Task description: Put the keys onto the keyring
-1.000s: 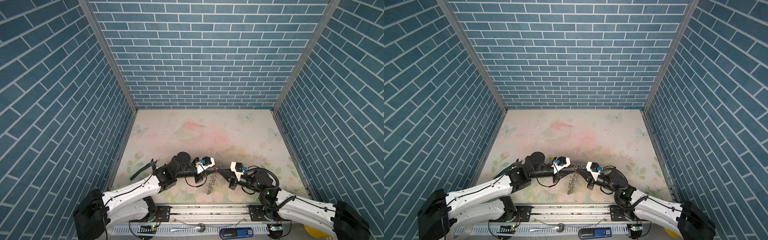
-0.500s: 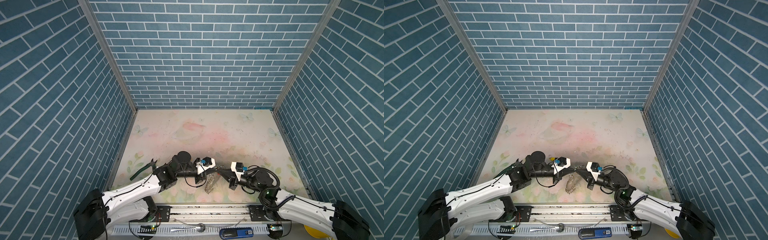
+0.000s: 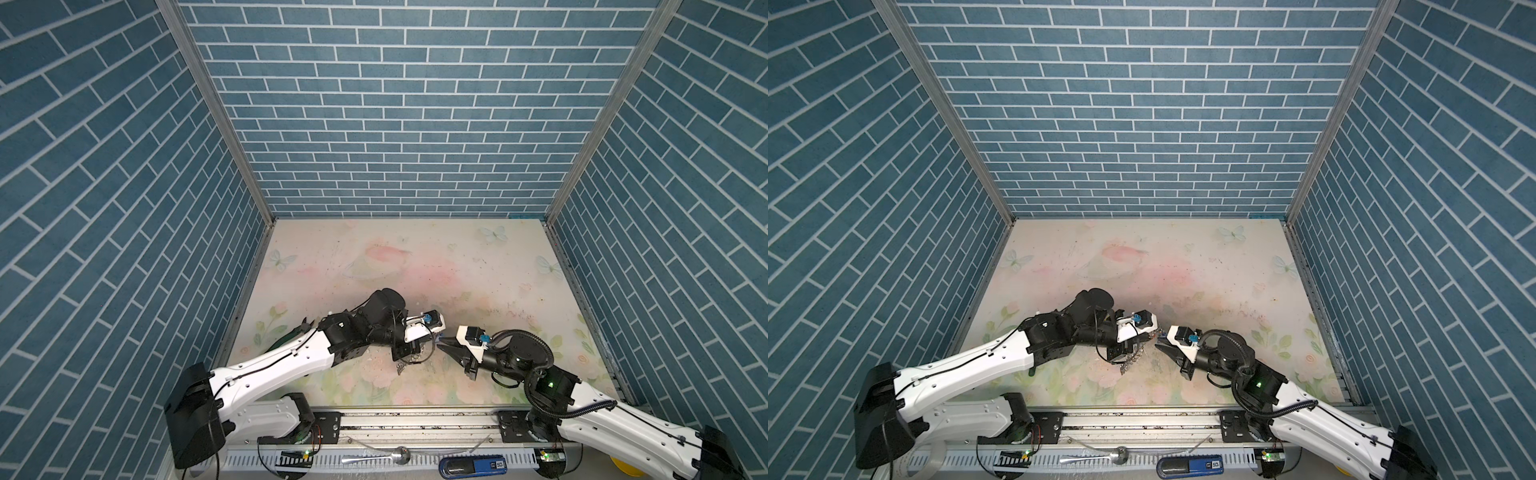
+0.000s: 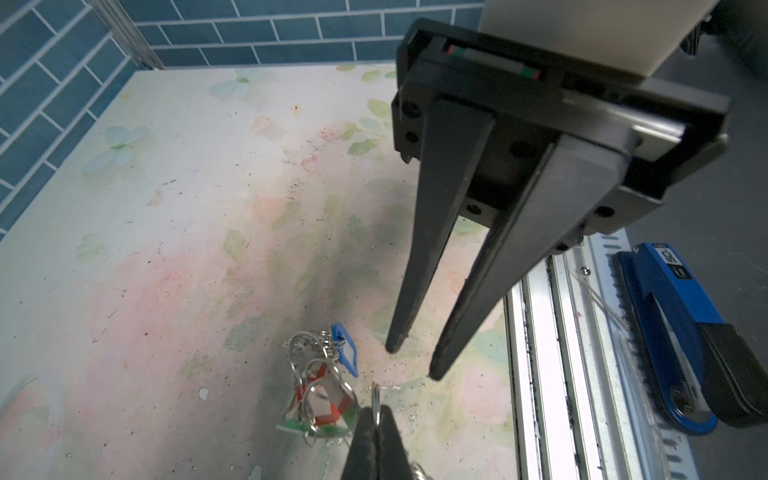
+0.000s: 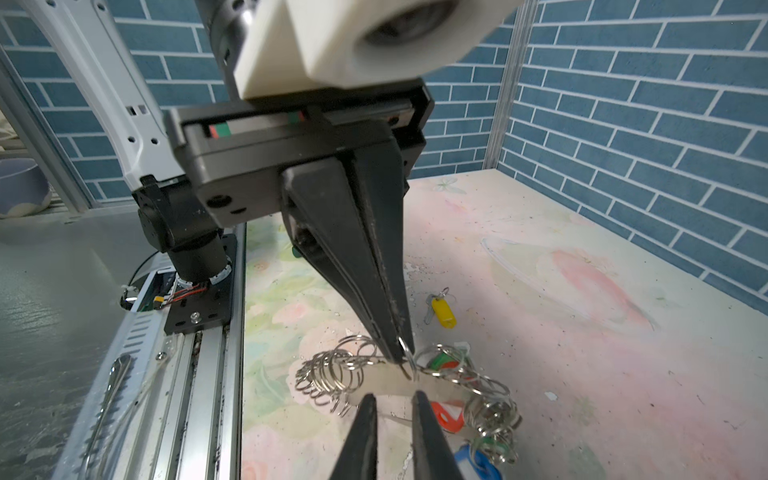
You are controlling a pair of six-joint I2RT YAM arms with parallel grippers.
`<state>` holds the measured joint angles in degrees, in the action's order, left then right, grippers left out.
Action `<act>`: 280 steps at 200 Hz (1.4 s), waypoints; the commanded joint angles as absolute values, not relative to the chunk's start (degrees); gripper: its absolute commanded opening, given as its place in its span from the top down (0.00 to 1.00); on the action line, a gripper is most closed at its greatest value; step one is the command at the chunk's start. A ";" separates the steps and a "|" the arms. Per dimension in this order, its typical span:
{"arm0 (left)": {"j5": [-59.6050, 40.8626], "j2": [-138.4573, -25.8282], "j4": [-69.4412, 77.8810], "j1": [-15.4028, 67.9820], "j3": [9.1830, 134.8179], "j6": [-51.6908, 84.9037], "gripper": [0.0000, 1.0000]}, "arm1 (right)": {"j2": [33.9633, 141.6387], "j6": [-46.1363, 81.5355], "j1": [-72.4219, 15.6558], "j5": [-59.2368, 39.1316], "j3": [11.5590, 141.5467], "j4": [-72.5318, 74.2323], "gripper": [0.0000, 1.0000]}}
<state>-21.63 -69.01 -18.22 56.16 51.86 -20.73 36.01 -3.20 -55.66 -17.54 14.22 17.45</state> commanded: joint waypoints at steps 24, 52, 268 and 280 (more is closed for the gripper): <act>-21.61 -72.00 -27.14 57.58 56.31 -24.59 1.00 | 37.59 -6.55 -55.87 -17.76 16.44 16.57 0.83; -22.91 -71.74 -25.64 57.82 56.10 -24.61 1.00 | 38.79 -5.41 -55.94 -20.21 16.26 17.75 0.83; -25.96 -67.70 -18.74 57.79 52.45 -24.35 1.00 | 41.11 -2.33 -55.94 -24.05 13.87 22.76 0.85; -26.62 -67.93 -18.90 57.75 52.62 -24.43 1.00 | 41.59 -2.37 -55.92 -24.45 14.30 22.65 0.86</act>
<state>-23.92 -68.31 -21.30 57.63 52.56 -23.86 41.56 -2.79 -55.70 -23.33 14.15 21.87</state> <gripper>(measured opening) 0.049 0.149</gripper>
